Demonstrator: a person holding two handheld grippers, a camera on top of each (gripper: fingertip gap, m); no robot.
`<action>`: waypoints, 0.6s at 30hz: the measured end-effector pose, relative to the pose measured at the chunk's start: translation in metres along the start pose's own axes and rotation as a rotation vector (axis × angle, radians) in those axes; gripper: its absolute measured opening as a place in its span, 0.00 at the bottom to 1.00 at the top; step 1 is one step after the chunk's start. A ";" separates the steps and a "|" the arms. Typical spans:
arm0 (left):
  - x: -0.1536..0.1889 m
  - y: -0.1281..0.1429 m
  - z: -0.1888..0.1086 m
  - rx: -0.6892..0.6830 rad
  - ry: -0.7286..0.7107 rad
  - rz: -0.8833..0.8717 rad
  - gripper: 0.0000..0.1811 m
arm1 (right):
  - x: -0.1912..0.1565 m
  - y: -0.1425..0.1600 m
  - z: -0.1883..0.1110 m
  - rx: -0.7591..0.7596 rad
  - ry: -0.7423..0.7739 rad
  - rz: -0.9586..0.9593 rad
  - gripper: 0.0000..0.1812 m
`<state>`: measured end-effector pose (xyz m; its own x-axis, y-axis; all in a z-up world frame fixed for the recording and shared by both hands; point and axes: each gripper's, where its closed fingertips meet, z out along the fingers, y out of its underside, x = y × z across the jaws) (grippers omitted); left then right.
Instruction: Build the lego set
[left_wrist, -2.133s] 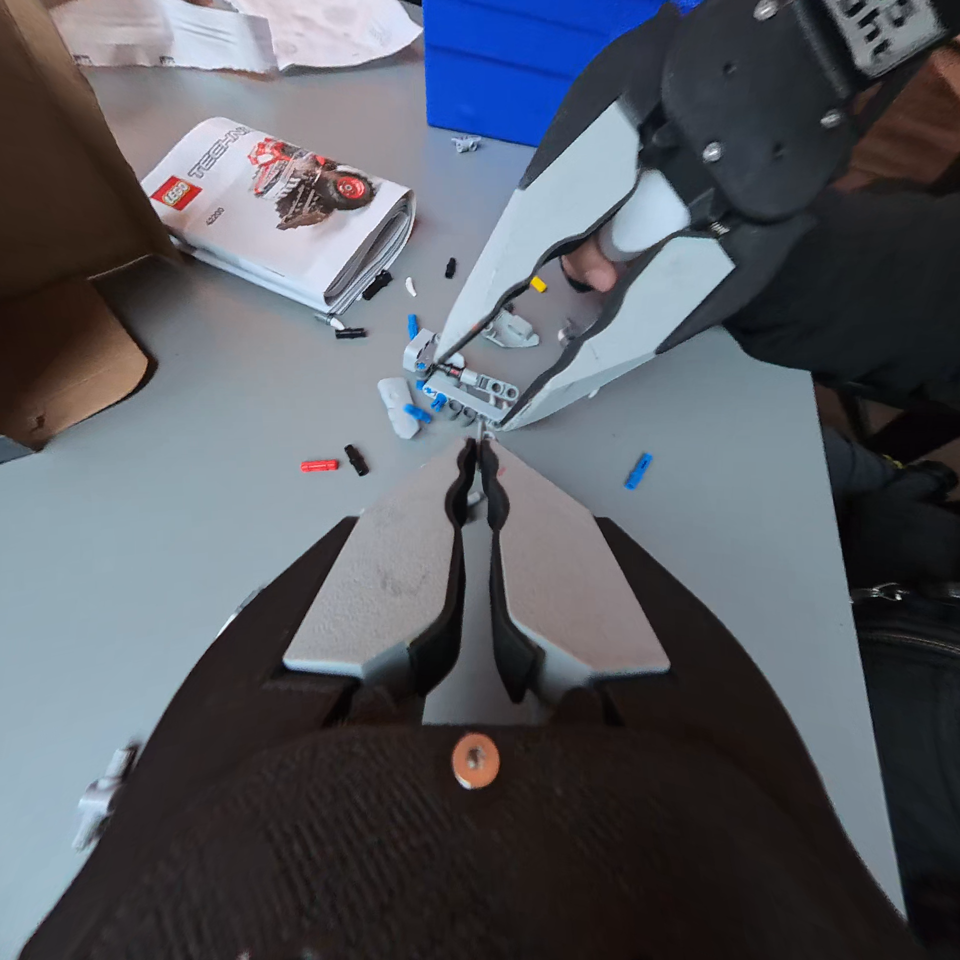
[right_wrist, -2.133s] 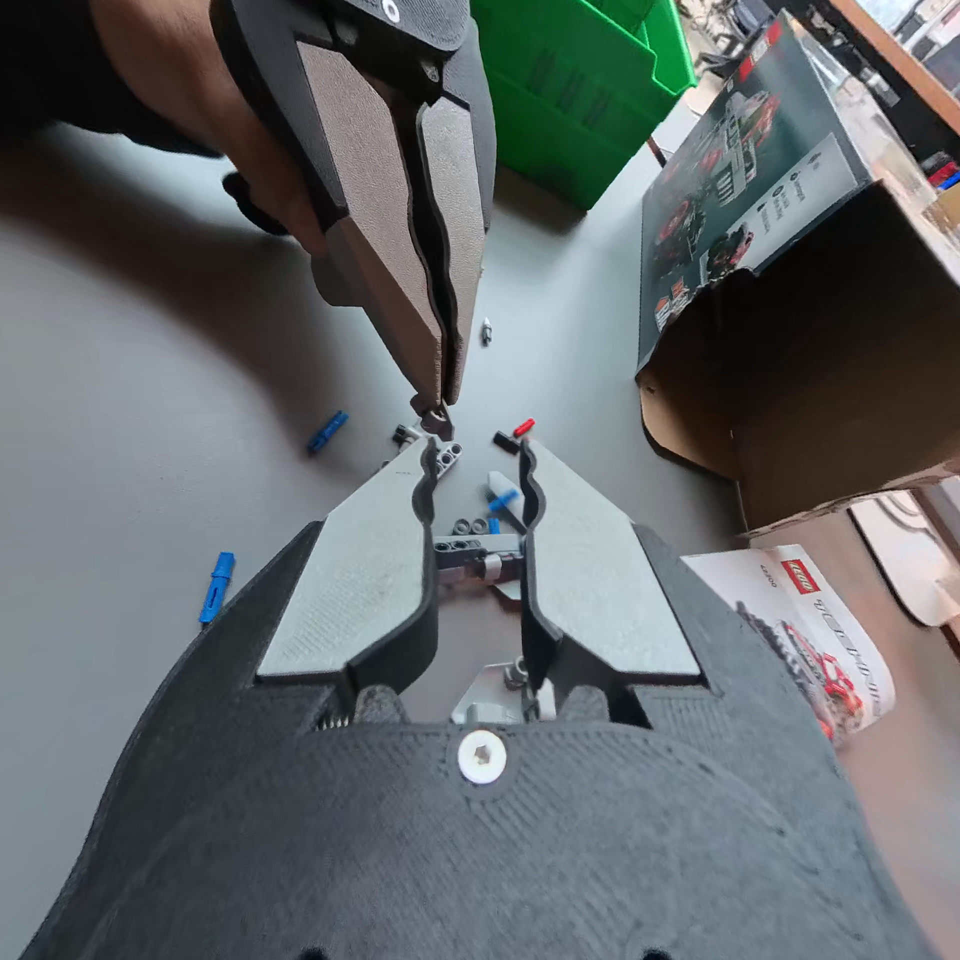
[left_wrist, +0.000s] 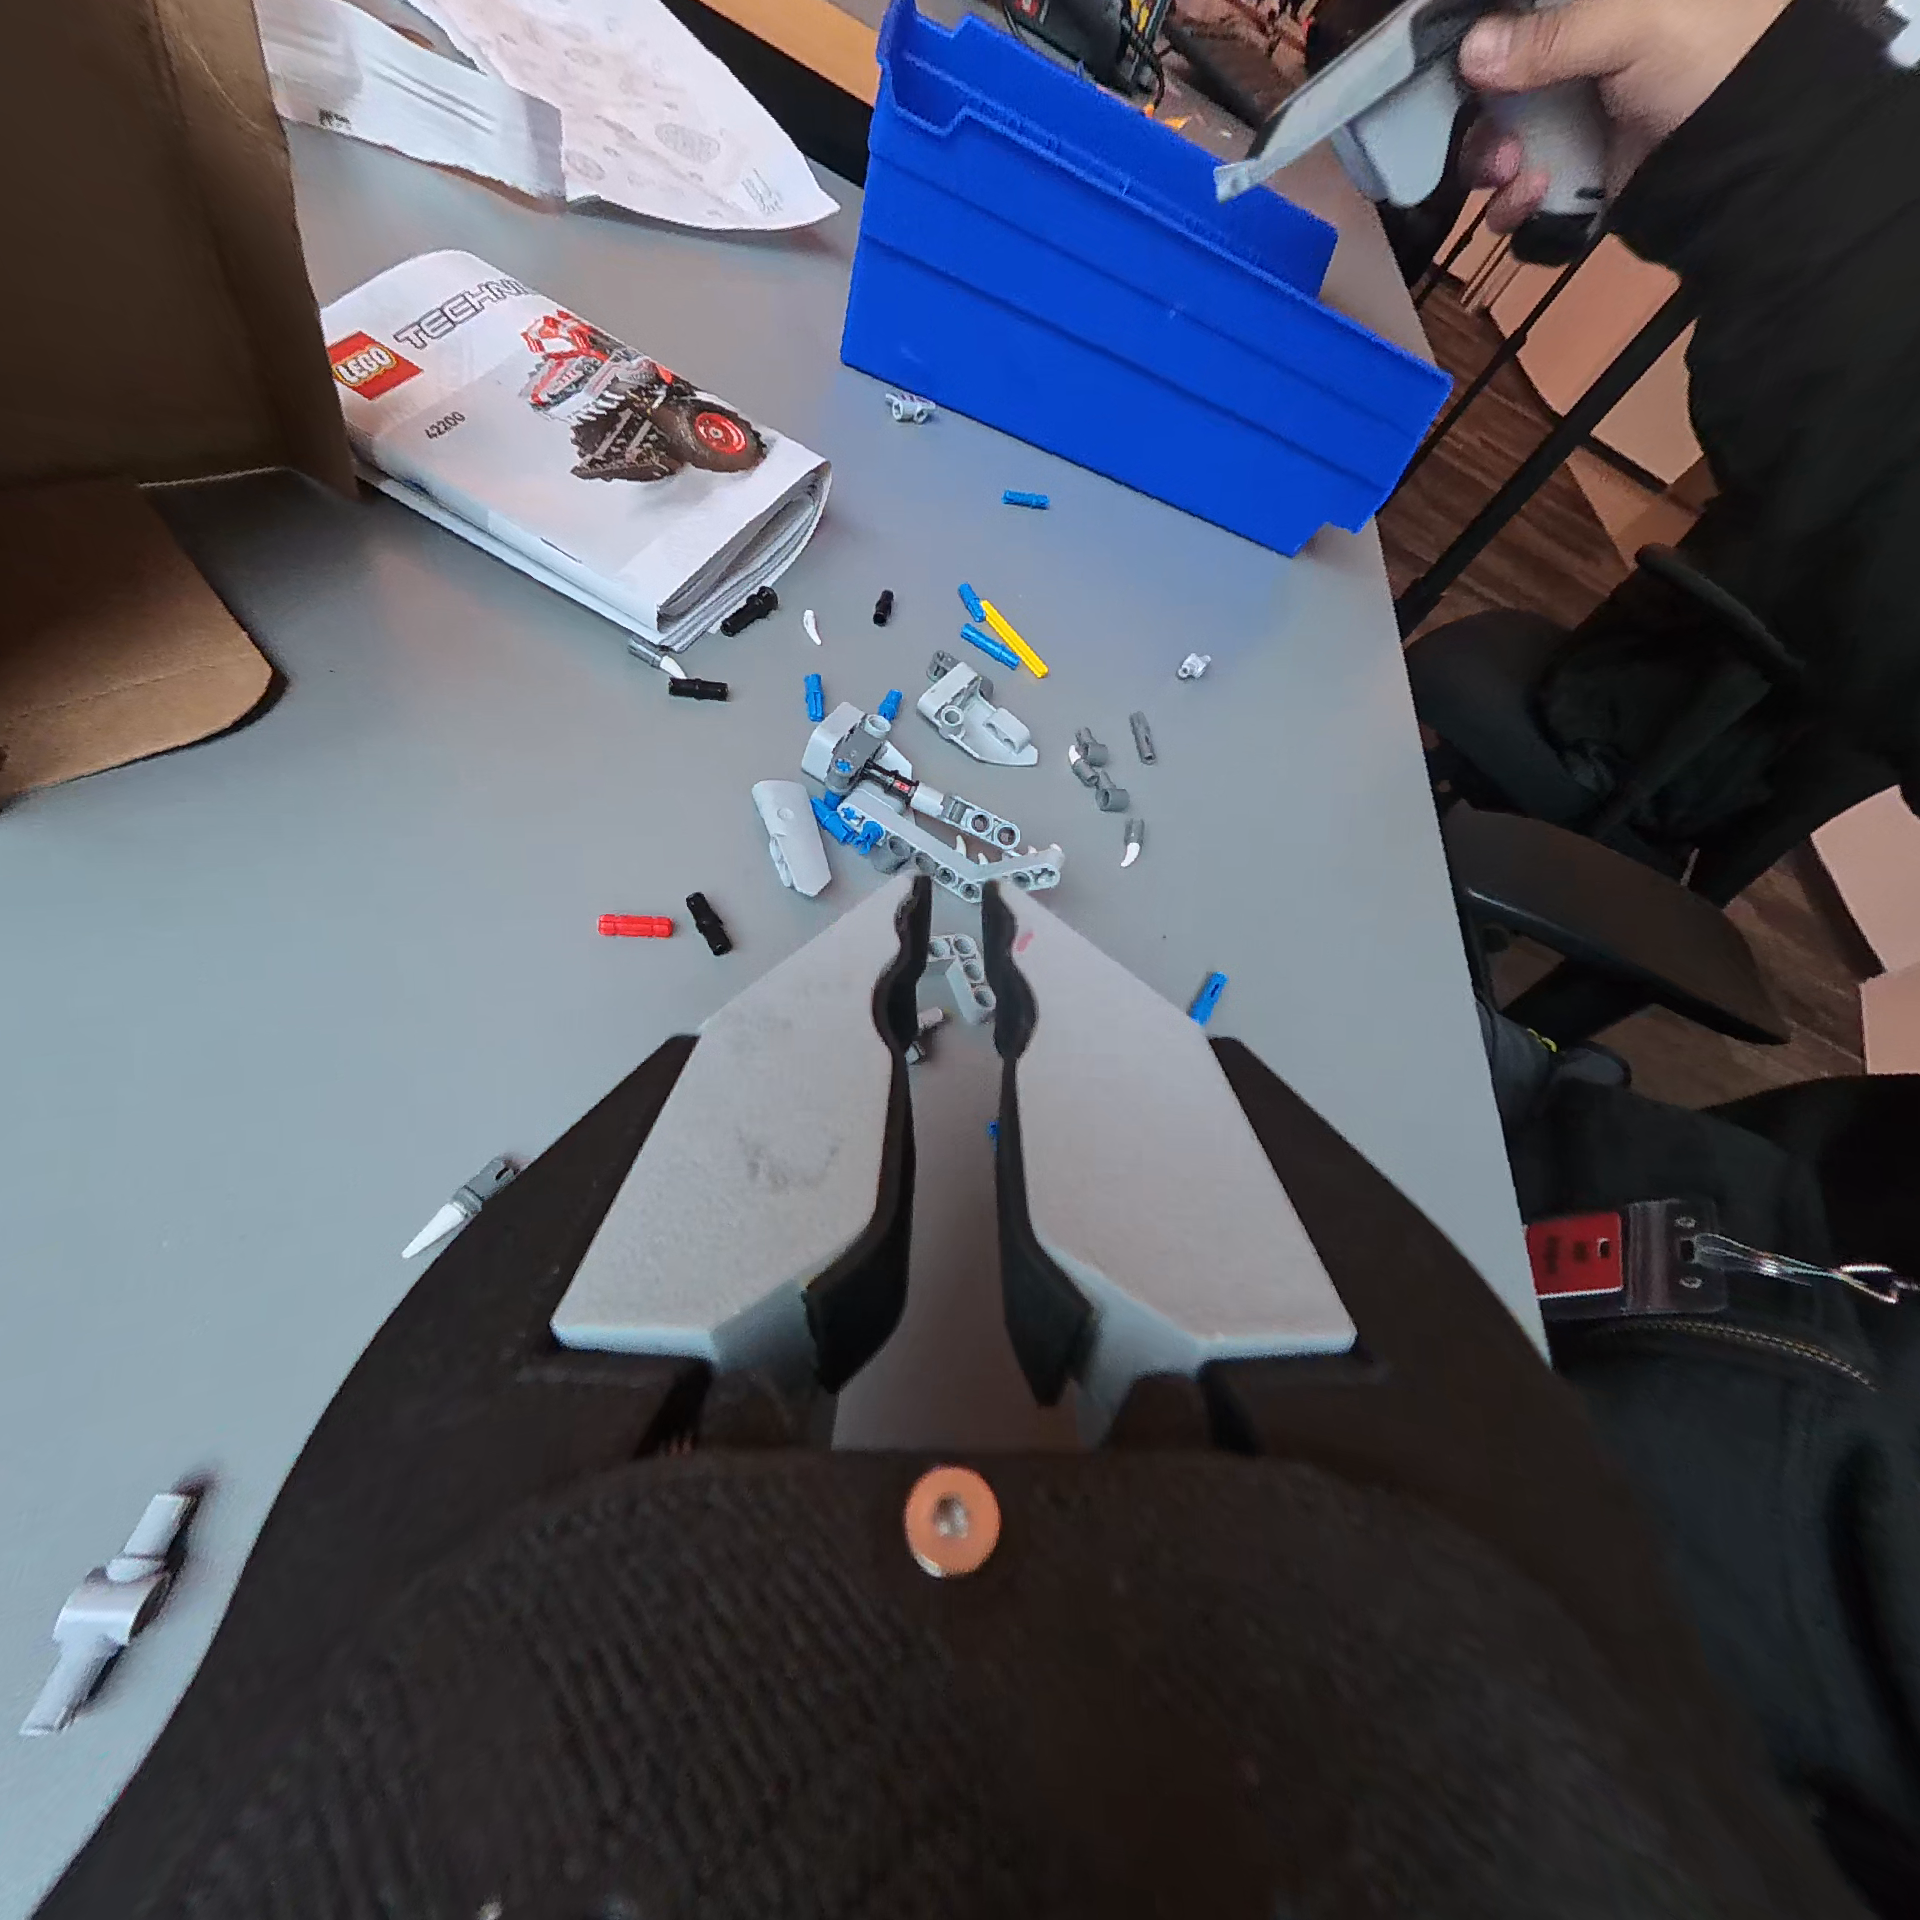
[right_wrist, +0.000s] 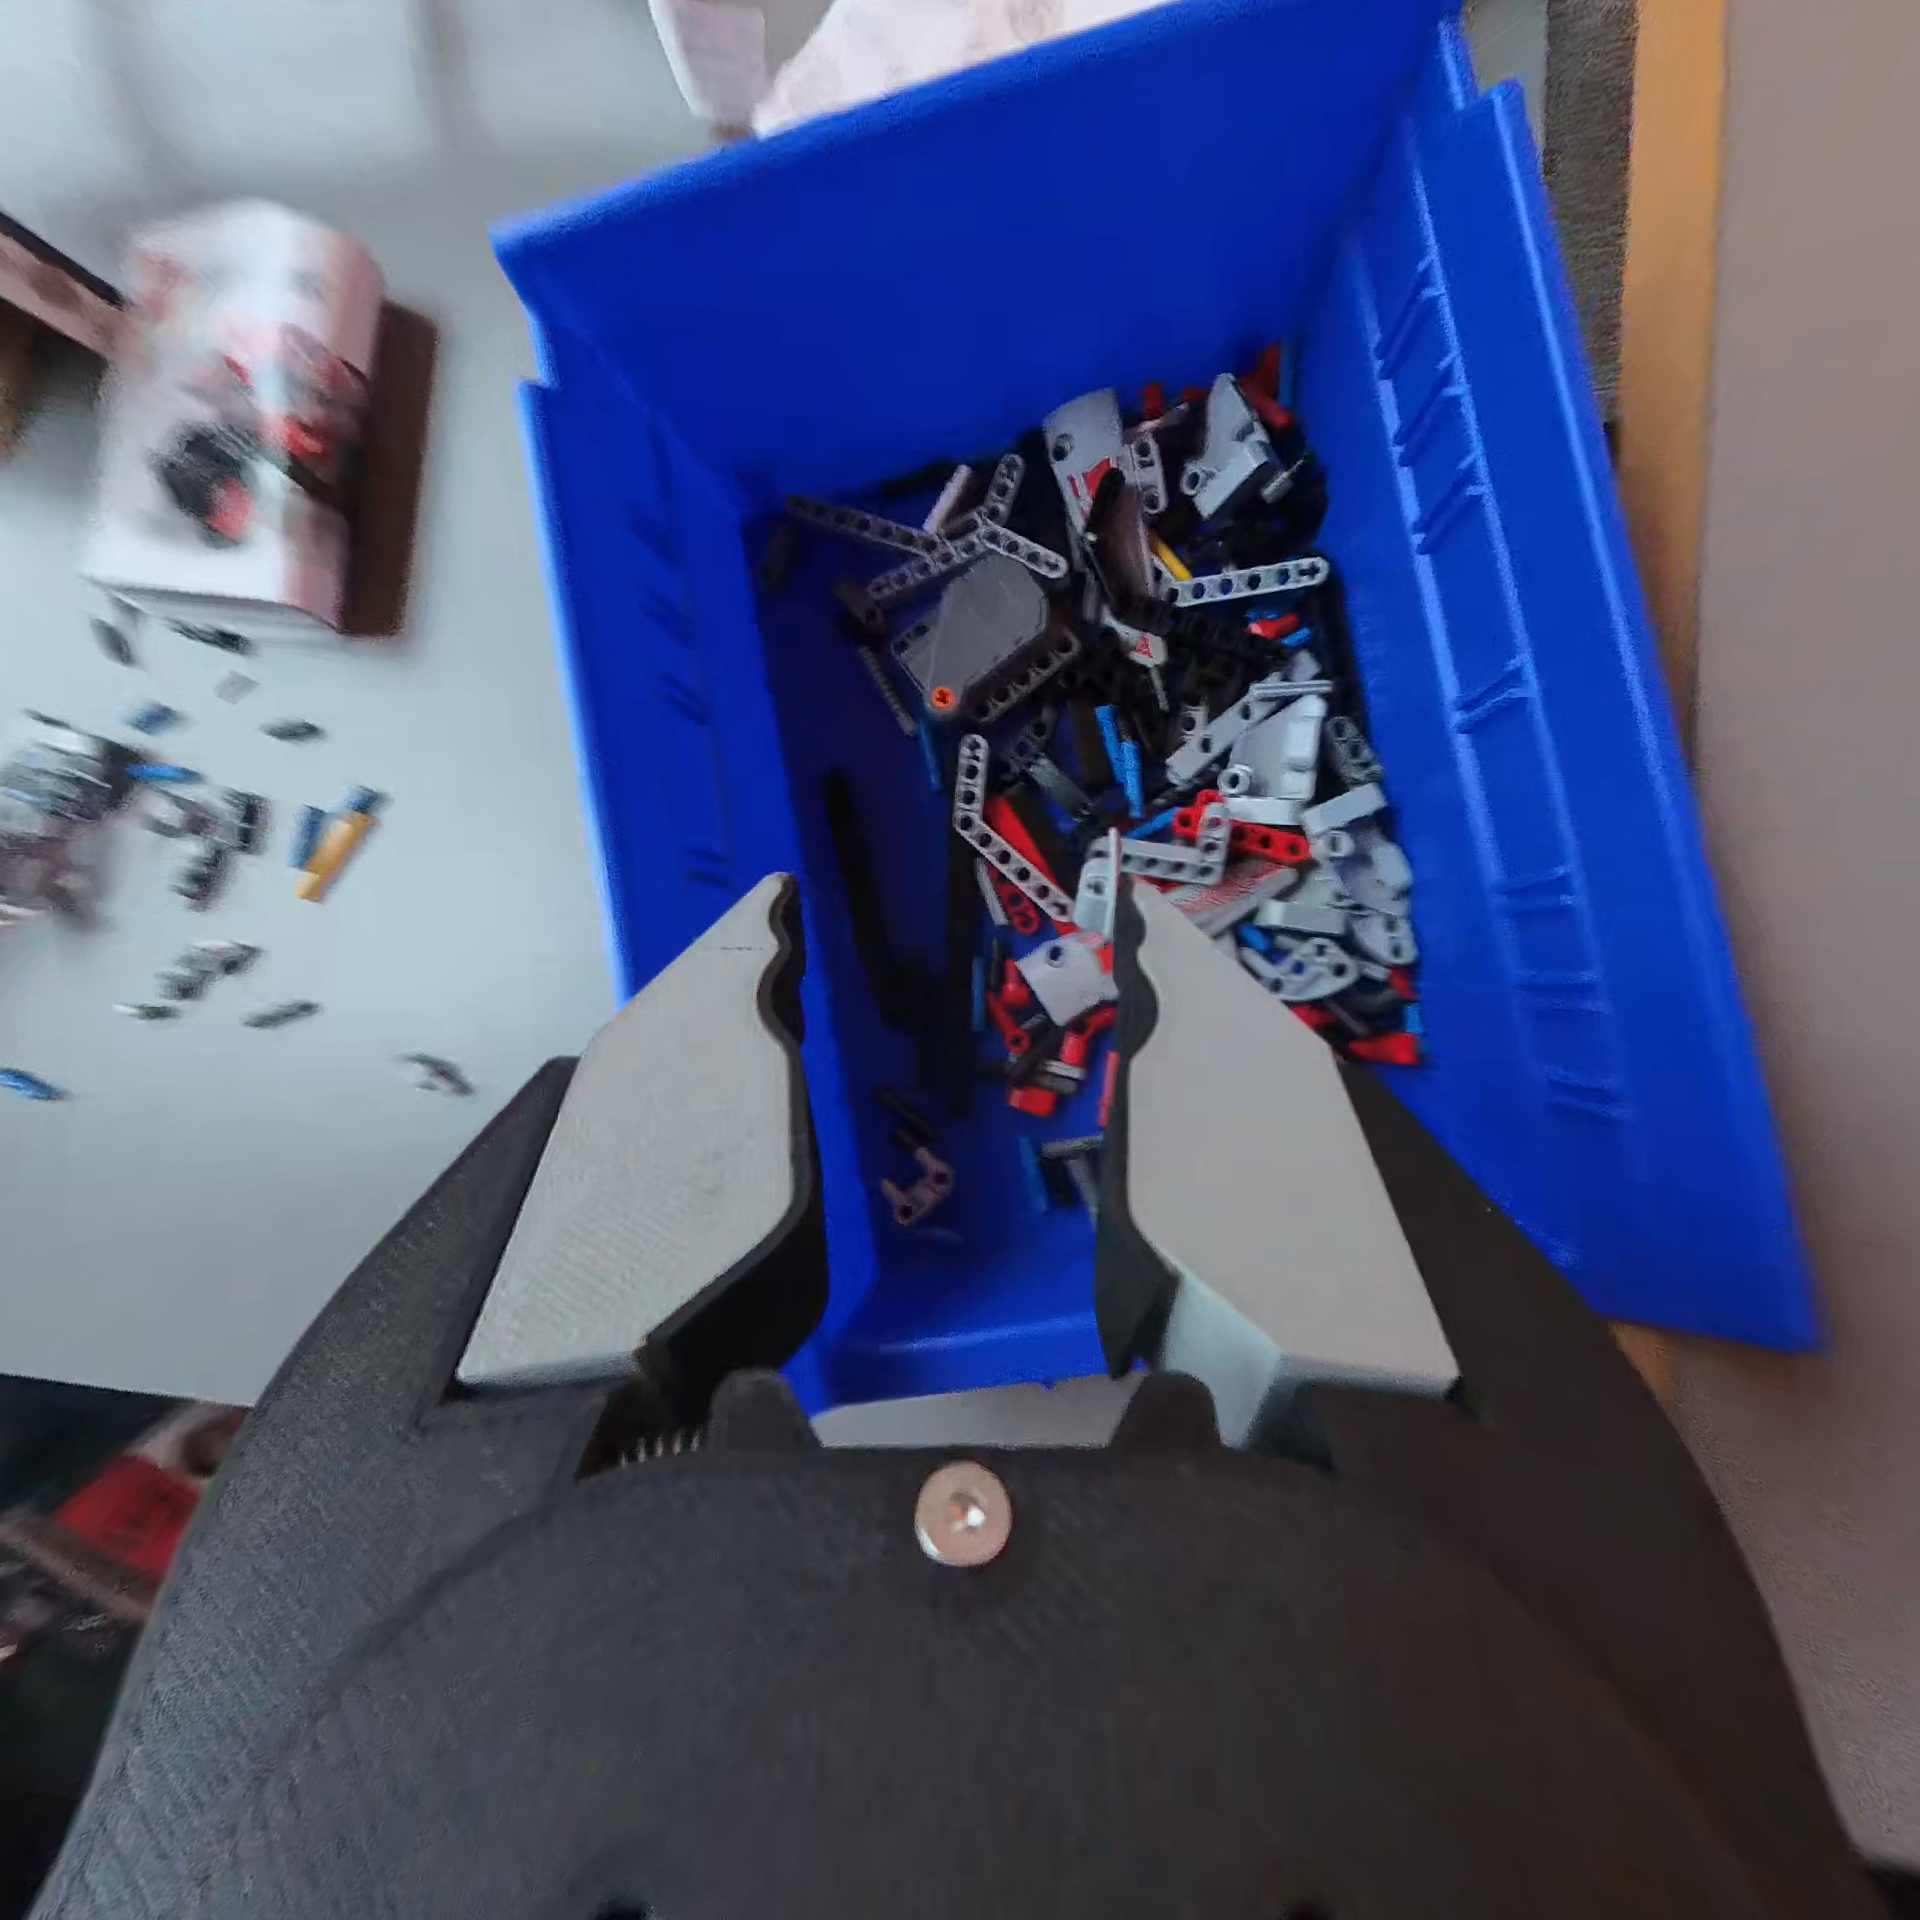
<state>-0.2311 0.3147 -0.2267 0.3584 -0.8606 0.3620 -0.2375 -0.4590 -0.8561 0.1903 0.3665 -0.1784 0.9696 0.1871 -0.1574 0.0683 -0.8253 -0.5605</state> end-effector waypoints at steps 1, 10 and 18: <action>-0.001 0.000 0.000 0.000 -0.001 -0.002 0.04 | -0.003 -0.002 -0.001 0.029 -0.060 0.055 0.32; -0.002 -0.003 -0.003 0.025 0.013 -0.028 0.04 | -0.031 0.000 -0.019 0.182 -0.423 0.293 0.37; -0.002 -0.002 -0.002 0.015 0.013 -0.029 0.04 | -0.070 0.046 0.003 -0.023 -0.567 0.242 0.28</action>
<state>-0.2327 0.3168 -0.2252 0.3535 -0.8497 0.3912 -0.2135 -0.4804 -0.8506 0.1248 0.3172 -0.1953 0.6832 0.2413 -0.6892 -0.1272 -0.8901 -0.4377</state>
